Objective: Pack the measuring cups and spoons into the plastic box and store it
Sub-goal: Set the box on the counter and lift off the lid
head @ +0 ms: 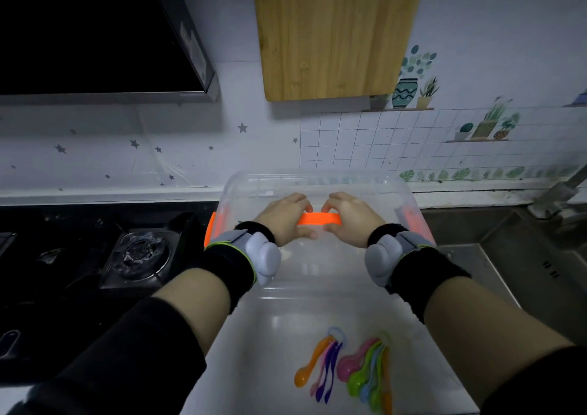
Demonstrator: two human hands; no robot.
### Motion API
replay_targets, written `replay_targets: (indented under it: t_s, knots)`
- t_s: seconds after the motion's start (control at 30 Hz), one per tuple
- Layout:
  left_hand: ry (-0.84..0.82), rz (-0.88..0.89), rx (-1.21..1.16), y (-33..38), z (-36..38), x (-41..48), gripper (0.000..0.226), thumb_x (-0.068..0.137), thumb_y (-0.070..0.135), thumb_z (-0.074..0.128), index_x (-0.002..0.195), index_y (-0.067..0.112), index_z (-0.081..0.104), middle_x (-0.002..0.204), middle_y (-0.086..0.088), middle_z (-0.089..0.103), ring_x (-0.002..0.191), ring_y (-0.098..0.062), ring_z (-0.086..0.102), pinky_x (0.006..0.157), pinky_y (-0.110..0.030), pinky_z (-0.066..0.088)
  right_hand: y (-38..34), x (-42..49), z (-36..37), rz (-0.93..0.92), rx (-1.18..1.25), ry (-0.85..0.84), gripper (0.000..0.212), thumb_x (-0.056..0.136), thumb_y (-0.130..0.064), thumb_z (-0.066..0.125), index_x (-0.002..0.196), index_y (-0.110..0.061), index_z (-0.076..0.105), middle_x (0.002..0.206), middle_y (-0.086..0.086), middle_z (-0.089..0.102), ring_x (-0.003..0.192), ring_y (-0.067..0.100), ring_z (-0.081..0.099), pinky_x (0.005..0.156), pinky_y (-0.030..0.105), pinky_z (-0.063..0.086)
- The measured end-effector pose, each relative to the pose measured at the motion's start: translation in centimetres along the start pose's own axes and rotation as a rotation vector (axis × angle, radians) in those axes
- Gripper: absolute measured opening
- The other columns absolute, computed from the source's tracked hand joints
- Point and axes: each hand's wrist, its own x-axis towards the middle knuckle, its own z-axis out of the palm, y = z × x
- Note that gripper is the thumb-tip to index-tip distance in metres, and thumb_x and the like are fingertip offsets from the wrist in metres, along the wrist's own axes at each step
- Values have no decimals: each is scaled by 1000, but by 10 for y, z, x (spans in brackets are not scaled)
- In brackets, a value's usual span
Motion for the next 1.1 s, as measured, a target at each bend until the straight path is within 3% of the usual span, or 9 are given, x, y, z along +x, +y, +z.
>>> replay_targets:
  t_s: [0.1,0.2,0.33,0.47,0.57,0.73,0.93,1.1]
  knots:
    - [52,-11,55,4,1,-2,31,90,24,59,116,8,51,128,-8,47,113,-28,52,94,-36,40,-3,-4,1,-1,-37,0,29,86,-21,62,114,-15,58,118,6,53,112,27,53,97,39,42]
    - [67,-20,183,12,4,-3,19,93,6,46,113,5,47,124,-12,46,102,-31,54,82,-33,38,-8,-7,1,4,-48,-58,44,89,-25,58,130,-15,47,128,6,49,119,27,50,101,39,40]
    - [37,-48,220,21,-4,-5,26,89,-6,37,113,3,42,122,-15,43,98,-33,55,75,-30,30,-17,-11,-7,-14,-38,-134,64,89,-34,58,144,-16,32,147,9,35,135,27,37,111,38,32]
    - [78,-35,211,29,-24,-3,30,86,-9,33,111,3,42,120,-14,42,99,-31,52,79,-31,28,-29,-15,-32,-61,18,-191,72,83,-39,65,144,-23,30,144,8,39,136,24,34,111,34,31]
    - [120,-24,217,33,-40,3,31,84,-11,32,109,3,43,118,-15,43,98,-32,50,92,-34,30,-37,-15,-49,-82,1,-153,65,84,-35,65,141,-20,34,139,8,46,129,26,43,108,38,36]
    - [199,-2,255,40,-60,6,35,82,-13,34,110,4,44,118,-14,43,95,-32,48,89,-33,29,-39,-13,-70,-24,-158,-19,34,94,-22,50,126,-12,49,121,13,51,112,33,52,94,42,43]
    - [303,34,213,53,-79,7,27,89,-6,40,111,7,44,120,-10,43,100,-27,46,98,-32,28,-39,-7,-98,-1,-243,98,31,92,-19,53,123,-11,54,115,14,51,107,35,53,93,44,43]
    - [377,101,211,61,-101,12,22,89,14,55,110,13,49,131,-4,38,120,-23,40,103,-34,25,-36,-5,-122,-27,-309,183,30,88,-18,58,117,-12,53,113,11,52,107,31,51,89,39,41]
